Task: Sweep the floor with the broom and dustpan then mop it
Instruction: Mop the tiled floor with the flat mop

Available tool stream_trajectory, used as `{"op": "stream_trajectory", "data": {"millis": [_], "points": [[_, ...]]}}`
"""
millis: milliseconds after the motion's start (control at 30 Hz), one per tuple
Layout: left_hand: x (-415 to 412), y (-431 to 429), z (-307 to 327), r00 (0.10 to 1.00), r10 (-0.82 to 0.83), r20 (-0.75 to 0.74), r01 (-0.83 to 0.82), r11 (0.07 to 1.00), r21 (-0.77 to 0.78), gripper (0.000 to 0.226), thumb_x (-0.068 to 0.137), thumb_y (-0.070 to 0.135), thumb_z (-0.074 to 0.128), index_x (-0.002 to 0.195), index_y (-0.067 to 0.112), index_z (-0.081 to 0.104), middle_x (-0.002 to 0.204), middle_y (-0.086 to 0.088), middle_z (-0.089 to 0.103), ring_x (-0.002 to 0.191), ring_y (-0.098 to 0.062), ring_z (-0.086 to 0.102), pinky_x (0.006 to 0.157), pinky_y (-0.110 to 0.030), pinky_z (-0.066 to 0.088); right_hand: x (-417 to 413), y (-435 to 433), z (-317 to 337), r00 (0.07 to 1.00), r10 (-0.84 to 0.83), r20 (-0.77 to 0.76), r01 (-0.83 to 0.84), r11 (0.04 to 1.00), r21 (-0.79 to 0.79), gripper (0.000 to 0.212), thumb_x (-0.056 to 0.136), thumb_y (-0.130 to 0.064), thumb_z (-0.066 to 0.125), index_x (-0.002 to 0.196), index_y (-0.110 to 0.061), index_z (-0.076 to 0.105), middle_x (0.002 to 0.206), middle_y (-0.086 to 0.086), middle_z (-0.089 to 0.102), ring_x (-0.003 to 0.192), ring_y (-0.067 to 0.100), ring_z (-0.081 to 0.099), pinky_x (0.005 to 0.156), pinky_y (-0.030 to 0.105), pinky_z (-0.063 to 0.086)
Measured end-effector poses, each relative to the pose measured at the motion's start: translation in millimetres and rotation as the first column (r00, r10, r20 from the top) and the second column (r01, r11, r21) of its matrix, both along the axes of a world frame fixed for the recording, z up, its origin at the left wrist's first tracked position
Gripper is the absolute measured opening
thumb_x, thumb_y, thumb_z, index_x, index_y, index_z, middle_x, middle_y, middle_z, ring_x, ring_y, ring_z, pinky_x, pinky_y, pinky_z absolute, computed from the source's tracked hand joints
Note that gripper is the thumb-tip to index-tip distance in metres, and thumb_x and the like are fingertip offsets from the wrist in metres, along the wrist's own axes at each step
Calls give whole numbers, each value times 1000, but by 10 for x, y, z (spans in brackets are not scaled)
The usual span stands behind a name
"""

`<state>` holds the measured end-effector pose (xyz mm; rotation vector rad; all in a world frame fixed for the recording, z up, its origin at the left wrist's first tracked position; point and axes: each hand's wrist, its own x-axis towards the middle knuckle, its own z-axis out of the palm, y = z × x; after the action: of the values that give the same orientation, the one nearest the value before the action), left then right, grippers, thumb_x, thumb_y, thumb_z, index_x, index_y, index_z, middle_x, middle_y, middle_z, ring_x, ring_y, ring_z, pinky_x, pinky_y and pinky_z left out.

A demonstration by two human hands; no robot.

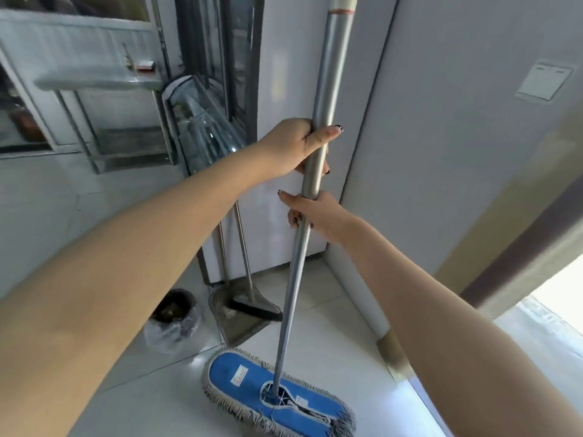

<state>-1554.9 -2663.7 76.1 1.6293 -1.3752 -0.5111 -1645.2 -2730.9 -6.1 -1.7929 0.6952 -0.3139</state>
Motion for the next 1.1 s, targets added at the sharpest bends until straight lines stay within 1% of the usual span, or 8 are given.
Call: {"op": "stream_trajectory", "data": {"millis": [200, 333, 400, 500, 667, 833, 967, 1100], "points": [[72, 996, -164, 982, 190, -16, -189, 981, 31, 34, 97, 41, 42, 89, 10, 53, 88, -17, 69, 71, -12, 71, 68, -26, 59, 263, 844, -208, 989, 146, -13, -146, 989, 37, 38, 86, -39, 65, 63, -12, 50, 62, 7, 55, 53, 14, 47, 59, 22, 34], [368, 1723, -167, 945, 326, 37, -328, 943, 59, 47, 96, 47, 41, 92, 3, 58, 91, -20, 70, 81, -26, 71, 81, -40, 57, 605, 1488, -202, 967, 256, 22, -256, 966, 42, 37, 88, -35, 64, 65, -11, 51, 57, 5, 53, 42, 7, 46, 52, 16, 37], [527, 2097, -158, 924, 377, 57, -381, 922, 65, 53, 96, 47, 40, 97, -2, 58, 90, -18, 71, 79, -23, 71, 75, -34, 59, 802, 1833, -186, 955, 295, 14, -295, 955, 27, 39, 88, -37, 64, 62, -10, 53, 56, 5, 54, 44, 8, 47, 56, 18, 36], [776, 2652, -168, 909, 417, 10, -417, 908, 36, 40, 98, 41, 41, 91, 5, 57, 83, -9, 70, 73, -13, 71, 64, -20, 56, 1086, 2348, -178, 942, 335, -14, -334, 942, 22, 43, 89, -37, 63, 58, -10, 50, 54, 4, 51, 41, 5, 45, 54, 18, 34], [1227, 3523, -239, 887, 457, -63, -453, 889, 62, 32, 99, 36, 43, 85, 10, 55, 87, -15, 70, 83, -24, 71, 76, -32, 59, 1643, 3151, -274, 919, 391, -54, -390, 920, 34, 44, 83, -35, 68, 50, -11, 50, 52, 5, 53, 62, 16, 47, 71, 27, 38], [1614, 4233, -399, 883, 469, 12, -467, 878, 107, 42, 97, 43, 44, 90, 4, 57, 95, -28, 67, 85, -28, 70, 80, -41, 58, 2063, 3843, -436, 895, 440, -65, -438, 898, 51, 36, 82, -25, 71, 54, -12, 52, 54, 5, 55, 60, 16, 49, 78, 28, 40], [1844, 4676, -397, 862, 507, 26, -507, 858, 81, 29, 98, 38, 44, 80, 18, 52, 83, -9, 69, 79, -16, 70, 72, -28, 58, 2406, 4292, -463, 874, 482, -59, -478, 876, 71, 37, 83, -22, 70, 53, -11, 50, 55, 5, 53, 59, 14, 48, 75, 26, 40], [2126, 5125, -403, 831, 557, -4, -553, 826, 108, 27, 98, 35, 44, 79, 17, 50, 80, -4, 67, 81, -17, 70, 81, -35, 57, 2802, 4752, -541, 855, 518, -40, -512, 854, 94, 39, 82, -23, 71, 50, -13, 49, 51, 4, 52, 56, 13, 48, 78, 28, 42]]}}
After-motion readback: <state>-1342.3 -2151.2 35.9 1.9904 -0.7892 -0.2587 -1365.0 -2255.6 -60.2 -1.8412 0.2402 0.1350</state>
